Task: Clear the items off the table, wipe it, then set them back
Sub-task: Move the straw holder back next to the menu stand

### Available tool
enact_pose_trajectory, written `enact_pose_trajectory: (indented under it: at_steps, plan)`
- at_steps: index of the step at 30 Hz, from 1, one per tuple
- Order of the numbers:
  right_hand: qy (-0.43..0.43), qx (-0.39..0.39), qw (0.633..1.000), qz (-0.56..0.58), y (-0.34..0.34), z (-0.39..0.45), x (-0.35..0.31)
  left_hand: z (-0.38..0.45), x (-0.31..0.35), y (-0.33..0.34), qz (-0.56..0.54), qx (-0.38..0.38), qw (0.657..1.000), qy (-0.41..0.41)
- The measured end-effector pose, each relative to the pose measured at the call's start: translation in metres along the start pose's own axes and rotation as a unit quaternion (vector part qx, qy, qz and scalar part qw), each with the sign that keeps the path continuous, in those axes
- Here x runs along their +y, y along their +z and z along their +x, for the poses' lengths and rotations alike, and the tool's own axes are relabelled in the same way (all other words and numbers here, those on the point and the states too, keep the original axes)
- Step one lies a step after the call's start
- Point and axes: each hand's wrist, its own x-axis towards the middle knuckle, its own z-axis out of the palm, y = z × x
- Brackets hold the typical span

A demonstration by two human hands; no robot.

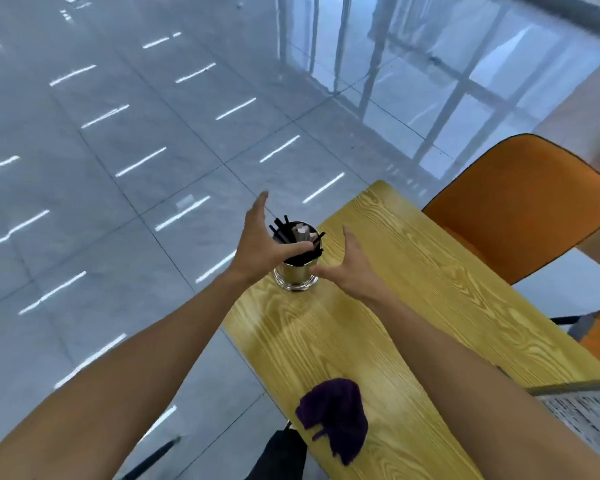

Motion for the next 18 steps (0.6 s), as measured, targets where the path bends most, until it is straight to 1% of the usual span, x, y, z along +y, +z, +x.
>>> enact_pose_trajectory:
  at_steps: [3,5,7,11,15,18]
  plan:
    - [-0.007,-0.022,1.0,-0.006,0.021,0.007,-0.001,-0.007,-0.03,-0.005,-0.013,-0.05,0.997,-0.058]
    - [-0.036,-0.022,0.999,0.03,0.03,0.009,-0.001,-0.011,-0.039,-0.003,-0.046,-0.08,0.993,-0.077]
    - [-0.052,-0.015,0.997,0.062,0.035,0.009,-0.002,-0.01,-0.046,0.0,-0.059,-0.102,0.992,-0.051]
    - [-0.044,-0.005,0.993,0.107,0.031,0.005,0.001,-0.006,-0.049,0.007,-0.057,-0.098,0.993,-0.031]
    - [-0.029,0.042,0.988,0.148,0.01,-0.008,0.012,-0.002,-0.038,0.031,-0.041,-0.105,0.993,-0.024]
    - [-0.015,0.083,0.979,0.186,-0.017,-0.026,0.024,0.001,-0.021,0.064,-0.047,-0.123,0.991,-0.009]
